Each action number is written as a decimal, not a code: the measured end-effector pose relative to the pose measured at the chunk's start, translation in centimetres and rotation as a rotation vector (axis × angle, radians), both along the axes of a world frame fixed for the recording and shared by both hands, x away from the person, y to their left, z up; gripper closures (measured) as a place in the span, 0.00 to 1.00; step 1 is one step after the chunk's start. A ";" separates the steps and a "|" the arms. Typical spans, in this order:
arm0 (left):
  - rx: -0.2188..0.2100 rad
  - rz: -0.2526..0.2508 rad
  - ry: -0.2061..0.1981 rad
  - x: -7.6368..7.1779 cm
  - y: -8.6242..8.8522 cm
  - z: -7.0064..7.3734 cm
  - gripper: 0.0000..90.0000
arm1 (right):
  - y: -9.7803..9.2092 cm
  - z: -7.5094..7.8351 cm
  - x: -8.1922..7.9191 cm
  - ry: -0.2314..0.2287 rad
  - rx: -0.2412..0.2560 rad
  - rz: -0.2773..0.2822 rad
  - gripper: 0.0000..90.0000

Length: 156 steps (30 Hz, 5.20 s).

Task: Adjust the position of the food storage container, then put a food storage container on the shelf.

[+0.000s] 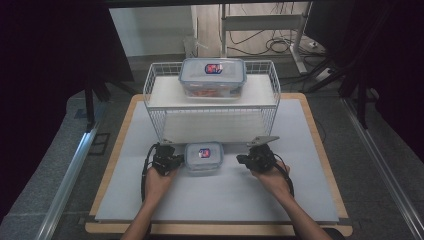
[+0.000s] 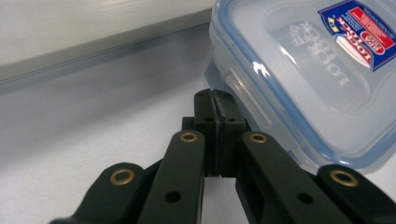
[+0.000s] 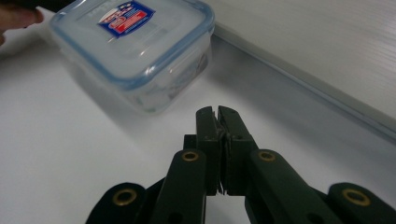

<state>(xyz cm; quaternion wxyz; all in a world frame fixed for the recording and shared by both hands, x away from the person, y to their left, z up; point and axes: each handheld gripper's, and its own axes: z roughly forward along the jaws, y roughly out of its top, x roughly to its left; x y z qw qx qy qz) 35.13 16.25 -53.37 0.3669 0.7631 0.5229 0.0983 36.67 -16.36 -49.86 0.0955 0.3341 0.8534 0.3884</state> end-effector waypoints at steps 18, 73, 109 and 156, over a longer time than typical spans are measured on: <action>-0.035 -0.060 -0.007 -0.1 -2.0 0.0 1.00 | 2.1 -1.8 1.9 0.039 -0.045 -0.014 0.99; 0.091 -0.206 -0.184 -9.1 0.0 1.1 0.14 | -5.0 -0.2 -6.2 -0.039 -0.055 0.024 0.37; -0.134 -0.311 -0.017 -4.9 -3.3 2.6 0.18 | -2.2 1.3 -4.2 0.090 0.016 0.040 0.40; -0.466 -0.326 0.119 -6.1 -2.1 0.7 0.62 | -3.2 0.1 -5.0 0.268 0.242 0.100 0.73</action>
